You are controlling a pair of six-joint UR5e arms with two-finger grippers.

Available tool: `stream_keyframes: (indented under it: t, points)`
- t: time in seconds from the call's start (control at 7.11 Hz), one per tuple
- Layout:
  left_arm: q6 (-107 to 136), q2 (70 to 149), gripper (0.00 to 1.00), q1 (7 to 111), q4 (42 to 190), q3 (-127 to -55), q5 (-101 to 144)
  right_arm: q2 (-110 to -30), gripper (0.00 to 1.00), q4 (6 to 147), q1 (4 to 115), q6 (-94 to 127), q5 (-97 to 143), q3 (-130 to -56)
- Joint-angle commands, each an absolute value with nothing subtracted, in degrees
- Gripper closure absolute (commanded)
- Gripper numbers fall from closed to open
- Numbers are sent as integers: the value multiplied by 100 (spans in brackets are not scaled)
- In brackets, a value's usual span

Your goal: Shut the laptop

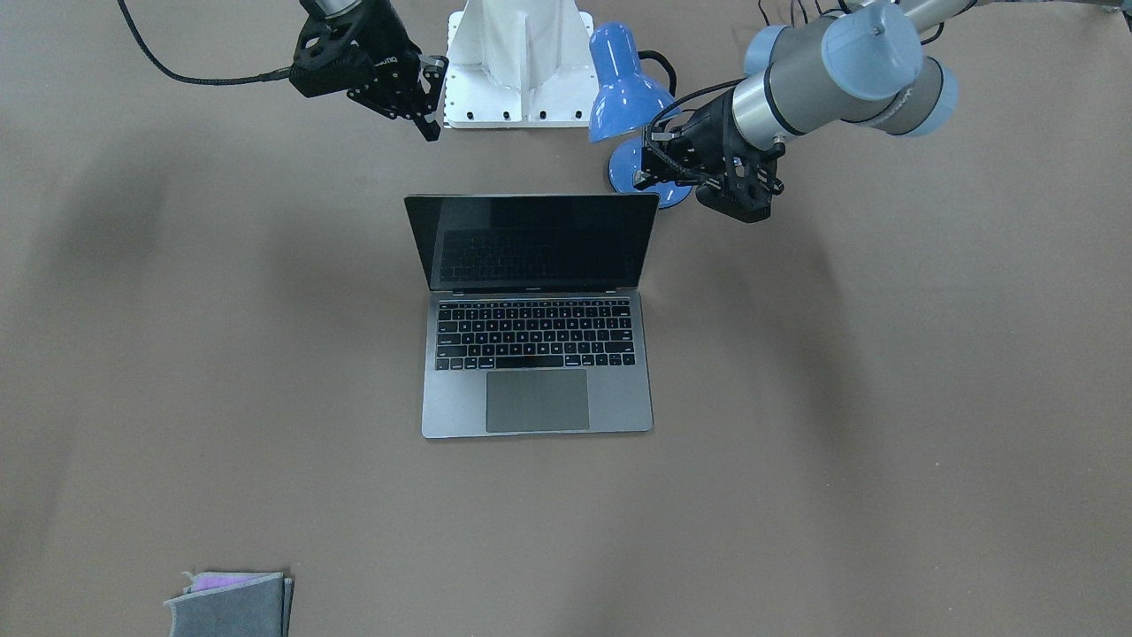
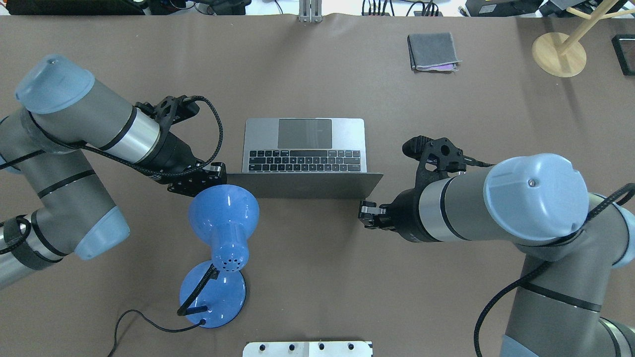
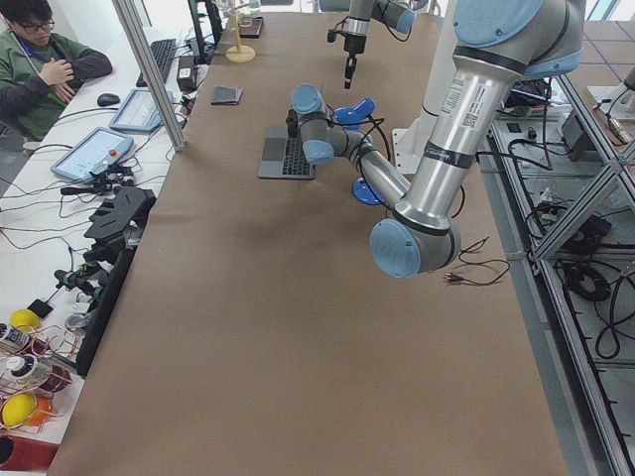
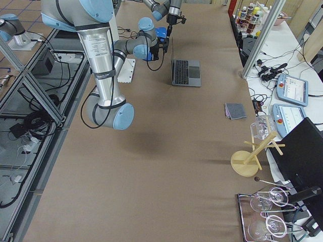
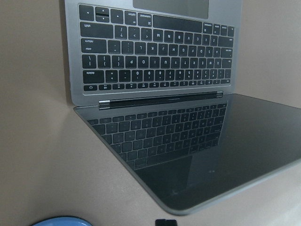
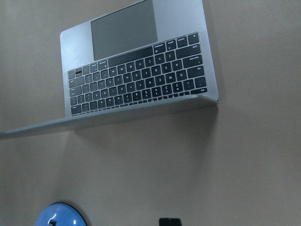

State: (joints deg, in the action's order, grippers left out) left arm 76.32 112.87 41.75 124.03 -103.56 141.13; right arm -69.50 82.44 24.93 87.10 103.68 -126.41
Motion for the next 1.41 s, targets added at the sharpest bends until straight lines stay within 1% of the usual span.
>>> stream_keyframes:
  t: [0.0,0.56,1.27]
  points:
    - [7629,11320,100,4175,12401,-10354,14107,-6594,100,8226,2592,8710,10362,-12237]
    - [7611,11364,100,4175,12393,-10336,14106,-6452,100,8227,3049,8385,10406,-11796]
    - [7576,11460,100,4306,12384,-10196,14089,-6258,100,8235,3243,8341,10415,-11515]
